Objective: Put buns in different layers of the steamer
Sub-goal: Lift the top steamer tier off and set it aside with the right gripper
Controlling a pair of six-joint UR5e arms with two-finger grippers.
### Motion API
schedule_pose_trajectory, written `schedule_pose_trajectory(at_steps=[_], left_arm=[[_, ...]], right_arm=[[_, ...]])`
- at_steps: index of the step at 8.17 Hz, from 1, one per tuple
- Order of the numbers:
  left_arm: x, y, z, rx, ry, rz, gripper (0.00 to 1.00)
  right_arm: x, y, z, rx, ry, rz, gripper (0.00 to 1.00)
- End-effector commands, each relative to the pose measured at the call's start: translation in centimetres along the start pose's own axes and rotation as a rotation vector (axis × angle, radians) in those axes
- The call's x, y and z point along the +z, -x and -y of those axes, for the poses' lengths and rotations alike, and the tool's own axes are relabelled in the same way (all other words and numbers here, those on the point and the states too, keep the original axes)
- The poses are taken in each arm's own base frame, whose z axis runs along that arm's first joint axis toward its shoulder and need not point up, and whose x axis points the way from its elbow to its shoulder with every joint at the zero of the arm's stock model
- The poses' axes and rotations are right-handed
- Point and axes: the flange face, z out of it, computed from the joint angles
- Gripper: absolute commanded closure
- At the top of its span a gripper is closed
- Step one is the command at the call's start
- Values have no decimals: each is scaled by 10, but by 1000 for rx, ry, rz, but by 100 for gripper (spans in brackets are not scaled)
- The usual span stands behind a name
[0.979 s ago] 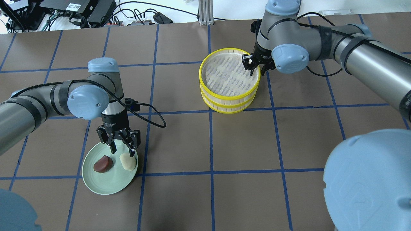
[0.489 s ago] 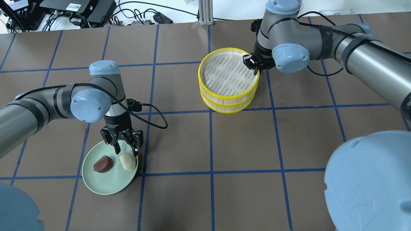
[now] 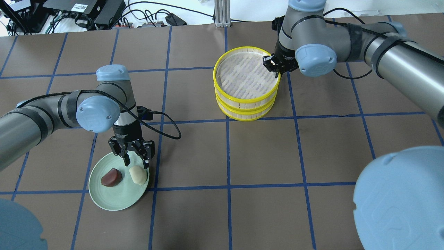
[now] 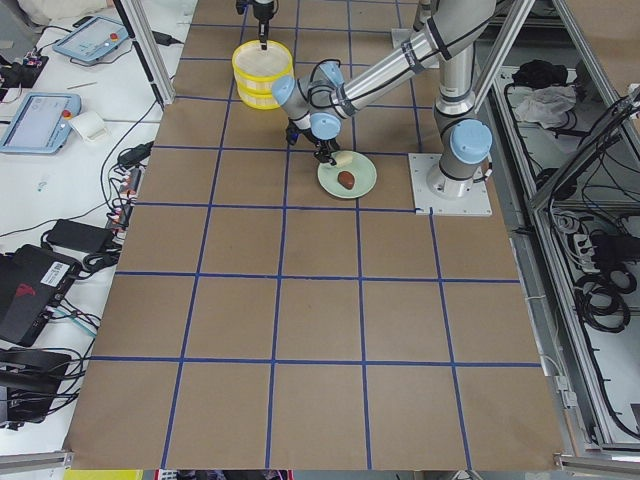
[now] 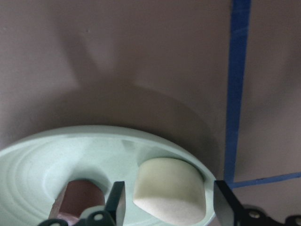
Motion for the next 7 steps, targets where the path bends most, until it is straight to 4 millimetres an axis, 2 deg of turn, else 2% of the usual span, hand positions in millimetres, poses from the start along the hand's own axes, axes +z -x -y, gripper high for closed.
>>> schedule_pose_trajectory(at_steps=[1,2,4,5,6,7], left_arm=[[0,-1,-1,-2,1,1,36],[0,-1,-1,-2,1,3,50],[0,-1,-1,-2,1,3,58],[-1,-1,-1,-2,1,3,93],[-4,1,0,-5,-6,4,100],[-7,1,1,-9,-12,0,100]], right_arm=[[-35,-2,-2,-10,-44,10,88],[-43,-16,0,-4,-48,-1,88],[-61,-68,3,-48,-24,-1,88],[-70,-93,3,-77,-13,-6,88],[-81,-115,2,-105,-13,-10,88],[-86,-137,2,-114,-5,-12,88]])
